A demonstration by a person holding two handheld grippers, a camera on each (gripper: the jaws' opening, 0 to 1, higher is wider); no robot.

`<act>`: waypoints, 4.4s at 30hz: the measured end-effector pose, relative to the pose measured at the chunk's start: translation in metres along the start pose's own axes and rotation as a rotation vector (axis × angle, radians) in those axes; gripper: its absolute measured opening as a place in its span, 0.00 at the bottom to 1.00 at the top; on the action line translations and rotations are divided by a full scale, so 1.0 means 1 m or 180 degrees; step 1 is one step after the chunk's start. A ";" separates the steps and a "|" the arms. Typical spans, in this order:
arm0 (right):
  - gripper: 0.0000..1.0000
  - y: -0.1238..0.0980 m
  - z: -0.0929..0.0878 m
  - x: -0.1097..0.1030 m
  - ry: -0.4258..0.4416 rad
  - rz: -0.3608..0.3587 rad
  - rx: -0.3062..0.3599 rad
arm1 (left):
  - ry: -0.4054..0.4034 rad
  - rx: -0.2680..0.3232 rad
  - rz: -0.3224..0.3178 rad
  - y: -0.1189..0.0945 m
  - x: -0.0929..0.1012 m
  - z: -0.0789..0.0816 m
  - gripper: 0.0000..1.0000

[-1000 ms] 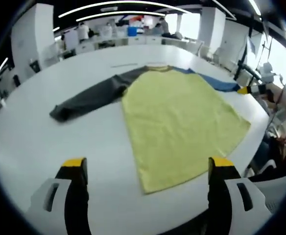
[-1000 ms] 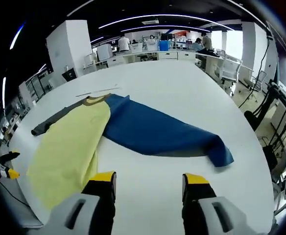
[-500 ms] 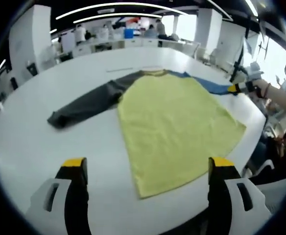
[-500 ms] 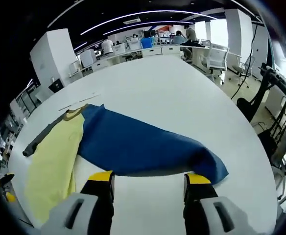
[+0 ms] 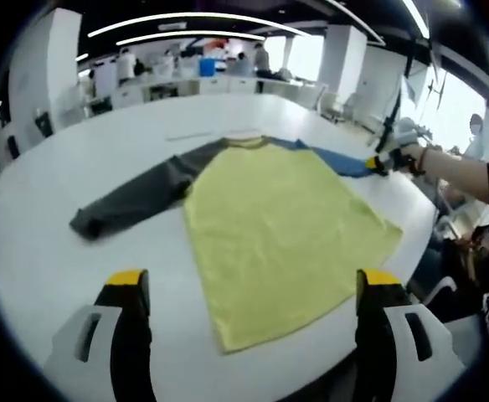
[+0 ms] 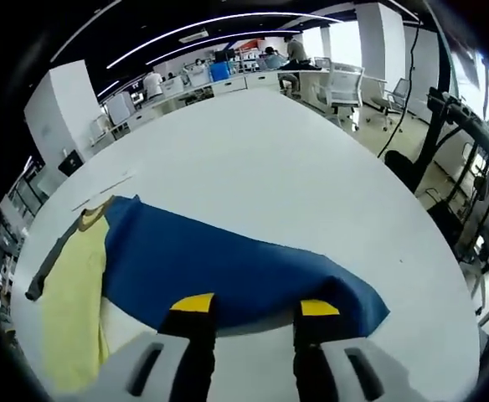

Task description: Fold the garment on the visible template until the final outline fits inside the template.

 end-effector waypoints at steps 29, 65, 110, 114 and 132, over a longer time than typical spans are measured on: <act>0.00 0.000 0.022 0.044 -0.0424 -0.0277 -0.0320 | 0.0177 0.0461 -0.0141 -0.006 0.004 0.030 0.99; 0.00 -0.013 0.038 0.039 -0.0453 -0.0253 -0.0435 | 0.0265 0.0532 -0.0210 -0.010 0.007 0.031 0.99; 0.00 0.002 0.078 -0.087 -0.0826 0.0453 -0.0519 | 0.0296 0.0528 -0.0252 -0.013 0.008 0.027 0.99; 0.00 0.004 0.079 -0.109 -0.0880 0.0574 -0.0515 | 0.0293 0.0531 -0.0259 -0.013 0.008 0.027 0.99; 0.00 0.016 0.081 -0.188 -0.1110 0.0963 -0.0515 | 0.0312 0.0544 -0.0282 -0.013 0.010 0.028 0.99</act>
Point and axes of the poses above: the point that each gripper's makers call its tool centre point, and the gripper's own axes: y roughly forward along the fingers, x roughly to its right, z roughly out of its top, the point moved 2 cm from there along -y, roughly backward along the fingers, and after that the axes turned 14 degrees about z, right-handed, at the moved point
